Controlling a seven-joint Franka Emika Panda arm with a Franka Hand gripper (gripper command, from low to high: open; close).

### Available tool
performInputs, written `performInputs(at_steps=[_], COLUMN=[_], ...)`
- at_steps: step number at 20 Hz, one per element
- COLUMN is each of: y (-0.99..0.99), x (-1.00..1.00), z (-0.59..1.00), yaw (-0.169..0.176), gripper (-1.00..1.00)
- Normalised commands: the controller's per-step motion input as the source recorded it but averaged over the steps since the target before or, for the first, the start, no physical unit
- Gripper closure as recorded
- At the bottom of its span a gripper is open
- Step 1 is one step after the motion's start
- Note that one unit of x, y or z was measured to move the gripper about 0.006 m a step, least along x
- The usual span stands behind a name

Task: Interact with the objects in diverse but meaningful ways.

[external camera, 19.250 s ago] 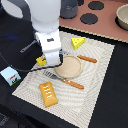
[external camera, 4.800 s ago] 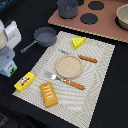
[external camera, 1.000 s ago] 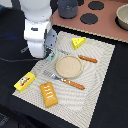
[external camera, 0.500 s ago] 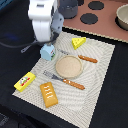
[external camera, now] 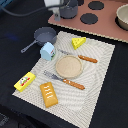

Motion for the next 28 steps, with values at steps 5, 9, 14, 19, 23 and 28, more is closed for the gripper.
performInputs(at_steps=[5,9,14,19,23,28], y=[0.67,0.54,0.47,0.41,0.36,0.32], x=[0.0,-0.06,-0.14,-0.13,-0.19,-0.23], z=[-0.01,-0.14,-0.11,-0.1,-0.14,-0.02], yaw=[-0.023,-0.034,-0.053,-0.13,-0.152,-0.045], gripper=[-1.0,-1.0,-1.0,-1.0,-1.0,-1.0])
